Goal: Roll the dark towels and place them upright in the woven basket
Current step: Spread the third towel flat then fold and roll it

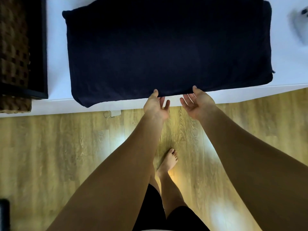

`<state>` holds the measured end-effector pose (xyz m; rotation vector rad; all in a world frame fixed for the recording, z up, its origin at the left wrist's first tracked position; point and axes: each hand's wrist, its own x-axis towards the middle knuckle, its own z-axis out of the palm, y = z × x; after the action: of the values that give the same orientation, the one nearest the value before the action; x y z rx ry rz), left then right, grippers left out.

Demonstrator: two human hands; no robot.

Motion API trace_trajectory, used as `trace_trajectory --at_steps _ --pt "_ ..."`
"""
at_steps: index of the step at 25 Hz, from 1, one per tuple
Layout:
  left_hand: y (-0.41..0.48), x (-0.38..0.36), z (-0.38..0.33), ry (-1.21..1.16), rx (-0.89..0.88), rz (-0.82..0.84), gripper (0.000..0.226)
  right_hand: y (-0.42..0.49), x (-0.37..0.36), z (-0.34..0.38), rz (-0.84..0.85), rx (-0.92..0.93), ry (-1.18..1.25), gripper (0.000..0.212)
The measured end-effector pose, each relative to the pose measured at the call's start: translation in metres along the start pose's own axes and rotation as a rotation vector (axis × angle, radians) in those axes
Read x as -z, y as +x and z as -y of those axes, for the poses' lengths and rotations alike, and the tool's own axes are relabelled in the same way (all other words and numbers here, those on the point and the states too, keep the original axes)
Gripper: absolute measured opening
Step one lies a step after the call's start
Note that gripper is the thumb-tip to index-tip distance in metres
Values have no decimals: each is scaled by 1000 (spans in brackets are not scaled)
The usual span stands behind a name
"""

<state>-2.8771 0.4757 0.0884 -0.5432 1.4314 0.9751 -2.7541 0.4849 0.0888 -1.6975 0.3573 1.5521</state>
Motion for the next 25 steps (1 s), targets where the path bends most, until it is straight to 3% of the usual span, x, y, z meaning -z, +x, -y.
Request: trace_trajectory --at_steps 7,11,19,25 --pt "-12 1 0 -97 -18 21 8 -5 3 -1 23 17 78 19" --pt "-18 4 -11 -104 -25 26 15 -9 1 3 65 34 197 19" --pt "-1 18 -20 -52 -53 7 16 -6 4 7 9 -31 55 29" --pt "-4 24 -20 -147 -37 35 20 -2 8 4 23 -17 36 28"
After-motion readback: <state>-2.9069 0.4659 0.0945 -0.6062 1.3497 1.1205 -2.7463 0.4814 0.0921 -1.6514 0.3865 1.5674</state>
